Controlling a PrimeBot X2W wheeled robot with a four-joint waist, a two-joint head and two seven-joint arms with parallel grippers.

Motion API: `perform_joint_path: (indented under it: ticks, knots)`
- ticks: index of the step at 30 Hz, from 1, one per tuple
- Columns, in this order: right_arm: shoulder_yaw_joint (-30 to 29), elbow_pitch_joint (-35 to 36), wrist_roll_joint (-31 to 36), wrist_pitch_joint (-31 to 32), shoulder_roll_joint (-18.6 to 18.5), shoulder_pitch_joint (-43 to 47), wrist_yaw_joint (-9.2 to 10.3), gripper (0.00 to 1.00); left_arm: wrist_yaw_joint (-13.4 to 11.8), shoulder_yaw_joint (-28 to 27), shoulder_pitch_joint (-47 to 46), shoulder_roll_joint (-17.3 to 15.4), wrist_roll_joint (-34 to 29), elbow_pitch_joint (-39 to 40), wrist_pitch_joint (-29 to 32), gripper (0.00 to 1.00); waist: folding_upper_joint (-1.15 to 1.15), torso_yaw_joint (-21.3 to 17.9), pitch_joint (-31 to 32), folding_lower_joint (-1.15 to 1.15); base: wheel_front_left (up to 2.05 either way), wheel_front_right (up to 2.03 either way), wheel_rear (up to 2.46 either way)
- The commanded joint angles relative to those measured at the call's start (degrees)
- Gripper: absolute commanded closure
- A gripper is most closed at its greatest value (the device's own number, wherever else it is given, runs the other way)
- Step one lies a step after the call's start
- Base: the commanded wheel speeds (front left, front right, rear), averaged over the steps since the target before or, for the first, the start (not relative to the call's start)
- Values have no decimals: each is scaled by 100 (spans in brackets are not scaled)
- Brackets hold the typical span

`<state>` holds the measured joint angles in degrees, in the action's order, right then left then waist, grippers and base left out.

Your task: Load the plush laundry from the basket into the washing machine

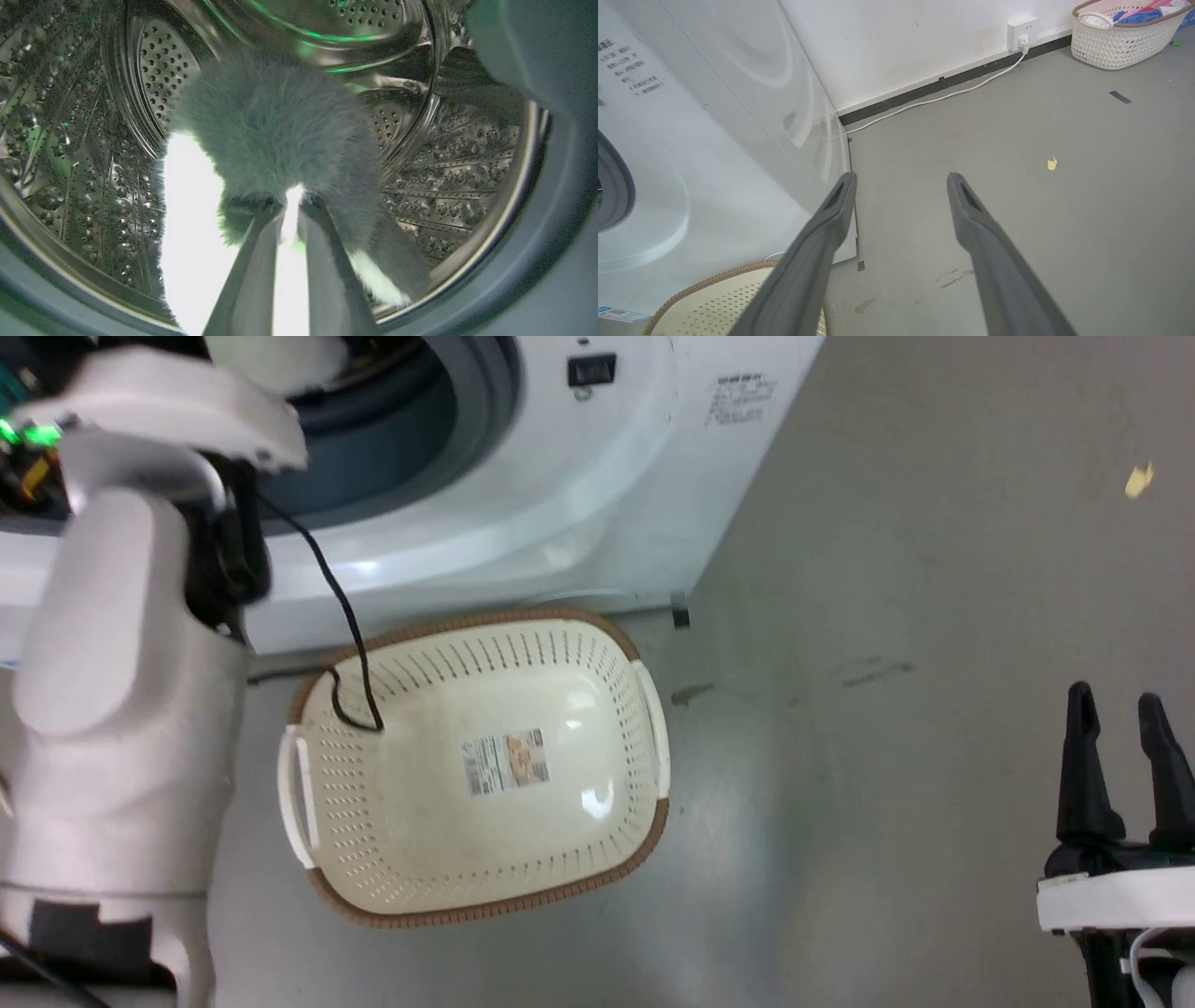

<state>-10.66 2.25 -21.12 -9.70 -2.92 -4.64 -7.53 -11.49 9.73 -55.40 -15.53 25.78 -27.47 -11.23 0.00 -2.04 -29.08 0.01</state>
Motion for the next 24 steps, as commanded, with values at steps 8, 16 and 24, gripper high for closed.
perform_joint_path:
  ticks: [8,16,24]
  knots:
    - [56,21,-51,-70,-6,-171,4,0,-133,-74,-874,-317,-183,-196,93,100,0,-330,-693,-1,0,0,0]
    - [6,34,-126,-166,-74,-213,4,0,-266,-97,-1367,-580,-256,-267,428,100,0,-463,-1107,-1,0,0,0]
    - [-7,125,-163,-210,-112,-232,4,0,-490,-140,-1631,-709,-283,-294,694,92,0,-432,-1359,-1,0,0,0]
